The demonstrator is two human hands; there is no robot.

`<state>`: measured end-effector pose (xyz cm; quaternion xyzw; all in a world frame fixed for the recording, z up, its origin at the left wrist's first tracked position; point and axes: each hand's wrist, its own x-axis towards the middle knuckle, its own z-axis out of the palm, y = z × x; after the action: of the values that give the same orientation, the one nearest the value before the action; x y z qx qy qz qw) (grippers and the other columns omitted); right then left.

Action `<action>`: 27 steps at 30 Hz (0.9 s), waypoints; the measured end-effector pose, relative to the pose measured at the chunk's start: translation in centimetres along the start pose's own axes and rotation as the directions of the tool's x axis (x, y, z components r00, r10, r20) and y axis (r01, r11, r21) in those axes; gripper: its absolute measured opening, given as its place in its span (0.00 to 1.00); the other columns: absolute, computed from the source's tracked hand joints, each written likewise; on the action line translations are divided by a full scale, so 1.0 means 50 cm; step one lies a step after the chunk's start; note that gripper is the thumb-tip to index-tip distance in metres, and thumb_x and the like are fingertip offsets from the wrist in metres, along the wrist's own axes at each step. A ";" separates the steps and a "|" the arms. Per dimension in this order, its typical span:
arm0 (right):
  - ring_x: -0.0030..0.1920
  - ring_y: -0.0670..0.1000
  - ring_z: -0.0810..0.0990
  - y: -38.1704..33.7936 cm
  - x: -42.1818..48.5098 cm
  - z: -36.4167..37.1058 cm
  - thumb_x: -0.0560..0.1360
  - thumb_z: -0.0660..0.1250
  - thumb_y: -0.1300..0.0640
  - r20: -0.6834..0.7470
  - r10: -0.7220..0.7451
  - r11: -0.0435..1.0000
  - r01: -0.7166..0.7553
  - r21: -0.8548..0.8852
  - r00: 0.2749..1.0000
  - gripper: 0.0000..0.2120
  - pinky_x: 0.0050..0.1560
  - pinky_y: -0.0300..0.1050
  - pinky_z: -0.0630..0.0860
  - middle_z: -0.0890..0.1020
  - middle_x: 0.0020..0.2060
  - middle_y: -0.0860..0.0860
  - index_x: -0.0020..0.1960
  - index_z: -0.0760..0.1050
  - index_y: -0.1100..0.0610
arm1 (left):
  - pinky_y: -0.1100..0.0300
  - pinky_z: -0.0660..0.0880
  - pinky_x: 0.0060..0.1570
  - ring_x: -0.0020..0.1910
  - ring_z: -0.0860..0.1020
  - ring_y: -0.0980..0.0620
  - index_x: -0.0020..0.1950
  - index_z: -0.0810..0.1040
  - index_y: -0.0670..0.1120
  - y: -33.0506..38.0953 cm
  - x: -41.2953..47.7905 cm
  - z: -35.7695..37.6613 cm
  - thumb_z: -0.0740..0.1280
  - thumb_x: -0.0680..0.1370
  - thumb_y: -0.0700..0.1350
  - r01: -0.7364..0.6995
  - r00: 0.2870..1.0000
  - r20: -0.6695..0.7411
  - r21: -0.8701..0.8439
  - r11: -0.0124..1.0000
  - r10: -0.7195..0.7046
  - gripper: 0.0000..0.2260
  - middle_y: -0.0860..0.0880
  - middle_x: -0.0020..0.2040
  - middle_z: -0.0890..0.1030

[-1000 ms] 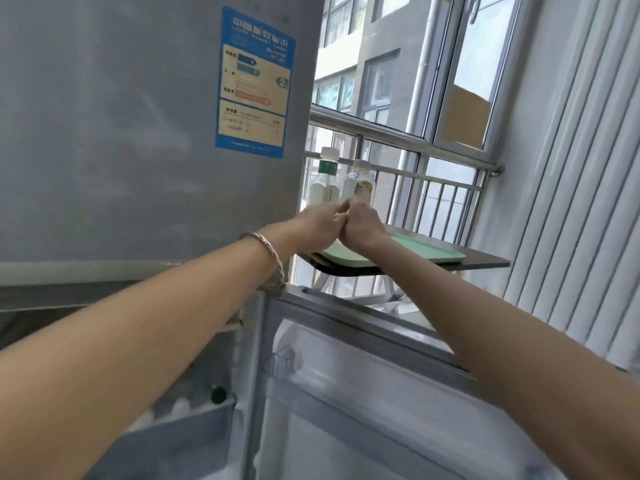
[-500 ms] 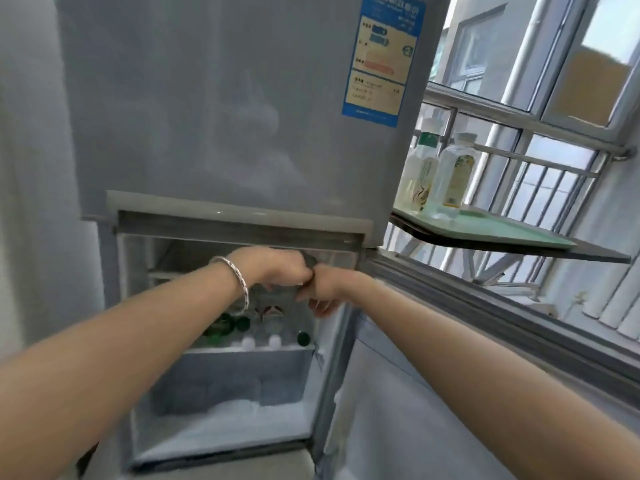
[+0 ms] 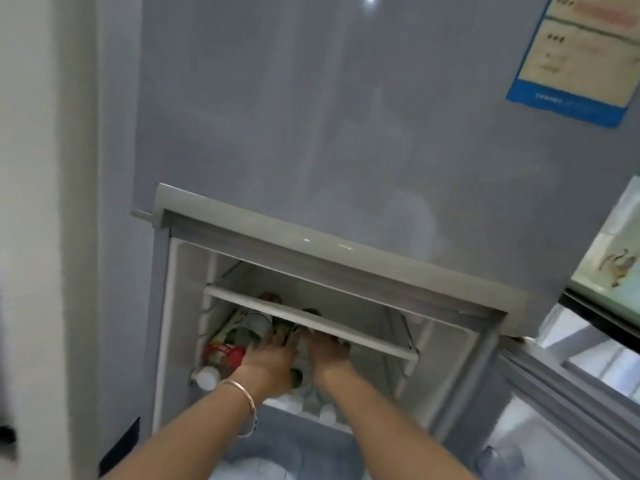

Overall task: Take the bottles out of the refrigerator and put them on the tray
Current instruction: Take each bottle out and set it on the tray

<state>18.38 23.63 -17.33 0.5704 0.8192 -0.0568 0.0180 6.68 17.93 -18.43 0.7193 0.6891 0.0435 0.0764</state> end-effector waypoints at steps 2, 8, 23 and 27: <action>0.74 0.51 0.64 0.007 0.045 0.033 0.83 0.53 0.46 -0.112 -0.141 0.989 0.136 -0.054 0.984 0.23 0.70 0.31 0.55 0.65 0.75 0.49 0.76 0.60 0.49 | 0.44 0.47 0.76 0.80 0.46 0.44 0.80 0.42 0.50 -0.009 0.020 0.015 0.62 0.77 0.57 0.017 0.999 -0.040 -0.022 1.000 -0.018 0.40 0.47 0.81 0.45; 0.77 0.58 0.57 0.028 0.073 0.097 0.82 0.54 0.52 -0.146 -0.241 0.966 0.222 -0.136 0.959 0.25 0.75 0.57 0.56 0.58 0.78 0.54 0.78 0.57 0.50 | 0.47 0.45 0.78 0.80 0.47 0.44 0.80 0.40 0.52 -0.051 0.039 0.029 0.64 0.78 0.53 0.044 0.996 -0.074 0.006 0.999 -0.043 0.39 0.46 0.81 0.45; 0.59 0.59 0.79 -0.001 -0.263 -0.080 0.69 0.73 0.56 -0.215 -0.045 0.968 0.096 0.231 0.975 0.31 0.55 0.48 0.78 0.78 0.62 0.58 0.68 0.66 0.54 | 0.56 0.74 0.59 0.61 0.78 0.44 0.78 0.52 0.43 0.069 -0.134 -0.107 0.74 0.71 0.43 -0.215 0.972 0.017 -0.336 0.917 0.234 0.42 0.40 0.66 0.76; 0.53 0.51 0.81 -0.007 -0.391 -0.179 0.65 0.76 0.52 -0.212 -0.001 0.939 0.074 0.335 0.977 0.26 0.48 0.40 0.74 0.83 0.55 0.52 0.61 0.75 0.52 | 0.61 0.75 0.55 0.56 0.79 0.51 0.67 0.68 0.52 0.110 -0.214 -0.200 0.79 0.64 0.46 -0.394 0.909 0.012 -0.304 0.867 0.417 0.35 0.51 0.60 0.80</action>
<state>25.18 6.29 -6.55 0.5520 0.8050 -0.1380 -0.1679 9.91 7.53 -7.18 0.8294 0.5049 0.1329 0.1988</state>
